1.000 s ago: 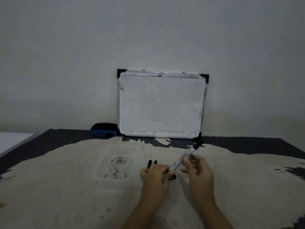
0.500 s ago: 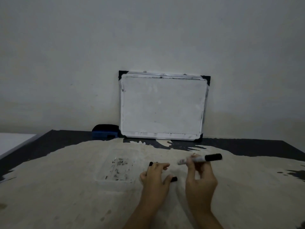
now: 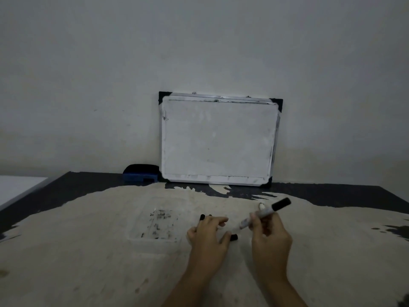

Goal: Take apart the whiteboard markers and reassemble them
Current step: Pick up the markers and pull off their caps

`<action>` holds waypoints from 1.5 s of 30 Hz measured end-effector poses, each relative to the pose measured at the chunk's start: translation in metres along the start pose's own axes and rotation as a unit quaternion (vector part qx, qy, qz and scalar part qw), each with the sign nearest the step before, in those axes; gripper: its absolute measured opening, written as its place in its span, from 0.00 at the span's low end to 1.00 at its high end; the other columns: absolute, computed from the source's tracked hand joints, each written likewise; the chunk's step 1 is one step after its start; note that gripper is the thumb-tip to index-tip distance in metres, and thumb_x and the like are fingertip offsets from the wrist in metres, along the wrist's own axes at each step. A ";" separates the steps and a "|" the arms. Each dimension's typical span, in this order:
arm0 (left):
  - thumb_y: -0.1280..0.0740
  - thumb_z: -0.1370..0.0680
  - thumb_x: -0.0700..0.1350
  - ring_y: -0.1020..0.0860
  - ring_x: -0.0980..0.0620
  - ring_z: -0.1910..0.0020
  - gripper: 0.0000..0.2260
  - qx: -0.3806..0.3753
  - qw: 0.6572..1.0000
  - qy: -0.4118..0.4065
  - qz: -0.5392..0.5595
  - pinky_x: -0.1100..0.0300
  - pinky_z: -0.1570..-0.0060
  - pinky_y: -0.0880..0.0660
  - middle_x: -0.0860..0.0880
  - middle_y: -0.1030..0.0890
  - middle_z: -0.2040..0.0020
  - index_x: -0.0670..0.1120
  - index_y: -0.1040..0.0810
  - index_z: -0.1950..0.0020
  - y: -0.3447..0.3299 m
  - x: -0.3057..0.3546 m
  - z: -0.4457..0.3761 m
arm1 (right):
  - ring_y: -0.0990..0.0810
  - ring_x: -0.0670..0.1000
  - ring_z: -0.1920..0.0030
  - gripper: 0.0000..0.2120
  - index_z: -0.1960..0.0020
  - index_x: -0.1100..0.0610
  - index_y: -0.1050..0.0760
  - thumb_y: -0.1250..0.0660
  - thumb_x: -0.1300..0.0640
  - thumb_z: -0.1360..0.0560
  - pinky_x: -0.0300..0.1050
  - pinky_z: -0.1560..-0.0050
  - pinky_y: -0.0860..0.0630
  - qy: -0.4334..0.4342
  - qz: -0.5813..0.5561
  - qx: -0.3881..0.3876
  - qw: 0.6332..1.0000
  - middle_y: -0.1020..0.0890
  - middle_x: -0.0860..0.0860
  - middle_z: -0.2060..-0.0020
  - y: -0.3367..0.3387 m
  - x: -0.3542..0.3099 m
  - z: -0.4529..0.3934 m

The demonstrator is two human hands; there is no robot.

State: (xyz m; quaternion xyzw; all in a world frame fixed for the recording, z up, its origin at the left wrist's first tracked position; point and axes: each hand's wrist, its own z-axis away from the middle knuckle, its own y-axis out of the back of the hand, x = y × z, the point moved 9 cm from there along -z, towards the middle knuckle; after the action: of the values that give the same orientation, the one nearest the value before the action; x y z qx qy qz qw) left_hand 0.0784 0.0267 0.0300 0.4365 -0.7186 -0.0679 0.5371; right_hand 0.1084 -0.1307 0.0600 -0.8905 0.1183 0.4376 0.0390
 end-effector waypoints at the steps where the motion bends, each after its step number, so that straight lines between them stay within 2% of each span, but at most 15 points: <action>1: 0.36 0.25 0.50 0.31 0.64 0.49 0.14 -0.002 1.000 -0.001 -0.001 0.64 0.52 0.49 0.61 0.28 0.49 0.57 0.28 0.40 0.000 0.000 0.000 | 0.19 0.44 0.62 0.07 0.56 0.51 0.24 0.33 0.63 0.27 0.32 0.65 0.23 -0.022 -0.005 -0.012 1.000 0.19 0.46 0.68 -0.003 0.005 0.000; 6: 0.37 0.24 0.54 0.28 0.64 0.49 0.10 0.001 1.000 -0.022 -0.001 0.63 0.50 0.48 0.63 0.24 0.50 0.58 0.24 0.44 -0.003 0.002 -0.001 | 0.16 0.49 0.65 0.08 0.48 0.53 0.24 0.36 0.62 0.25 0.35 0.66 0.19 -0.150 -0.143 0.003 0.978 0.17 0.55 0.64 -0.002 0.028 0.002; 10: 0.38 0.23 0.51 0.26 0.64 0.50 0.07 0.003 0.999 -0.052 0.011 0.69 0.46 0.45 0.60 0.20 0.50 0.55 0.21 0.49 -0.004 0.006 -0.001 | 0.16 0.49 0.67 0.09 0.57 0.49 0.23 0.36 0.62 0.24 0.35 0.67 0.20 -0.178 -0.177 -0.007 0.968 0.17 0.59 0.64 -0.002 0.031 0.001; 13: 0.41 0.21 0.46 0.23 0.63 0.48 0.09 0.036 0.985 -0.031 0.166 0.64 0.43 0.28 0.56 0.19 0.49 0.52 0.22 0.47 0.007 0.008 -0.001 | 0.17 0.47 0.64 0.10 0.59 0.48 0.25 0.36 0.62 0.25 0.35 0.64 0.20 -0.099 -0.112 0.006 0.989 0.17 0.53 0.64 0.001 0.009 0.000; 16: 0.47 0.19 0.46 0.21 0.58 0.45 0.14 0.043 0.916 0.061 0.395 0.62 0.44 0.26 0.53 0.19 0.45 0.48 0.23 0.44 0.008 -0.003 -0.004 | 0.18 0.40 0.59 0.09 0.57 0.51 0.27 0.35 0.65 0.26 0.31 0.57 0.21 0.029 -0.045 0.015 0.998 0.19 0.42 0.64 0.001 -0.022 0.003; 19: 0.50 0.19 0.46 0.19 0.55 0.48 0.17 0.025 0.867 0.120 0.483 0.63 0.50 0.24 0.49 0.18 0.47 0.47 0.21 0.48 -0.002 -0.015 -0.006 | 0.18 0.41 0.57 0.14 0.55 0.44 0.29 0.34 0.65 0.27 0.34 0.52 0.22 0.090 -0.009 -0.008 0.996 0.19 0.45 0.62 -0.007 -0.031 0.012; 21: 0.51 0.19 0.46 0.19 0.55 0.49 0.18 0.017 0.864 0.130 0.485 0.64 0.52 0.23 0.49 0.17 0.48 0.47 0.21 0.50 -0.005 -0.016 -0.004 | 0.18 0.43 0.57 0.14 0.54 0.43 0.29 0.34 0.63 0.27 0.33 0.52 0.23 0.101 -0.006 -0.012 0.995 0.18 0.47 0.61 -0.007 -0.030 0.014; 24: 0.51 0.19 0.46 0.21 0.51 0.46 0.18 0.030 0.868 0.136 0.476 0.60 0.45 0.26 0.48 0.18 0.47 0.48 0.21 0.50 -0.006 -0.020 -0.005 | 0.18 0.45 0.57 0.07 0.54 0.48 0.28 0.35 0.59 0.27 0.35 0.52 0.22 0.105 -0.004 -0.016 0.994 0.18 0.49 0.61 -0.007 -0.030 0.012; 28: 0.50 0.18 0.46 0.23 0.49 0.43 0.17 0.062 0.861 0.153 0.481 0.54 0.37 0.30 0.47 0.19 0.45 0.47 0.22 0.50 -0.002 -0.028 -0.006 | 0.19 0.40 0.64 0.14 0.62 0.48 0.30 0.35 0.67 0.26 0.25 0.61 0.26 0.043 -0.030 -0.070 0.996 0.20 0.45 0.69 -0.016 -0.022 0.010; 32: 0.51 0.18 0.46 0.23 0.48 0.42 0.17 0.084 0.856 0.159 0.485 0.55 0.37 0.30 0.45 0.20 0.44 0.47 0.22 0.50 0.001 -0.034 -0.006 | 0.19 0.42 0.64 0.14 0.64 0.47 0.29 0.34 0.64 0.27 0.23 0.65 0.28 0.018 -0.002 -0.070 0.997 0.20 0.45 0.70 -0.015 -0.012 0.007; 35: 0.50 0.18 0.46 0.23 0.49 0.43 0.17 0.079 0.861 0.156 0.478 0.55 0.38 0.30 0.46 0.19 0.45 0.47 0.22 0.51 0.000 -0.034 -0.006 | 0.22 0.42 0.71 0.10 0.66 0.55 0.27 0.33 0.62 0.26 0.29 0.71 0.28 -0.022 0.042 -0.140 0.989 0.23 0.49 0.75 -0.028 0.004 0.010; 38: 0.48 0.19 0.45 0.22 0.50 0.44 0.15 0.073 0.868 0.146 0.469 0.55 0.38 0.29 0.47 0.18 0.46 0.46 0.21 0.49 0.000 -0.031 -0.005 | 0.21 0.47 0.71 0.11 0.66 0.52 0.27 0.33 0.59 0.26 0.41 0.70 0.23 -0.034 0.063 -0.117 0.990 0.21 0.51 0.73 -0.025 0.011 0.009; 41: 0.45 0.19 0.44 0.22 0.54 0.44 0.13 0.064 0.892 0.121 0.431 0.59 0.41 0.27 0.50 0.19 0.46 0.47 0.21 0.48 0.002 -0.023 -0.003 | 0.18 0.52 0.67 0.10 0.65 0.49 0.27 0.34 0.58 0.26 0.50 0.65 0.19 -0.060 0.037 -0.093 0.993 0.18 0.54 0.70 -0.021 0.015 0.008; 42: 0.44 0.20 0.43 0.22 0.56 0.44 0.12 0.056 0.902 0.113 0.412 0.62 0.43 0.27 0.52 0.19 0.46 0.48 0.22 0.47 0.001 -0.022 -0.003 | 0.18 0.51 0.67 0.10 0.64 0.49 0.27 0.34 0.58 0.25 0.50 0.65 0.18 -0.072 0.024 -0.088 0.993 0.18 0.55 0.69 -0.019 0.016 0.007; 45: 0.41 0.21 0.42 0.22 0.58 0.45 0.09 0.034 0.925 0.090 0.367 0.66 0.47 0.26 0.53 0.19 0.47 0.49 0.21 0.47 -0.002 -0.018 -0.003 | 0.18 0.48 0.69 0.07 0.57 0.49 0.25 0.36 0.61 0.25 0.35 0.70 0.21 -0.126 -0.055 -0.066 0.988 0.17 0.57 0.68 -0.014 0.021 0.005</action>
State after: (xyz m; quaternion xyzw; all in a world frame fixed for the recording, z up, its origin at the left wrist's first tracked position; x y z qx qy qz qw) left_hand 0.0825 0.0395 0.0175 0.1648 -0.7788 0.1979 0.5720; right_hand 0.1207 -0.1201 0.0398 -0.8340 0.0346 0.5504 0.0189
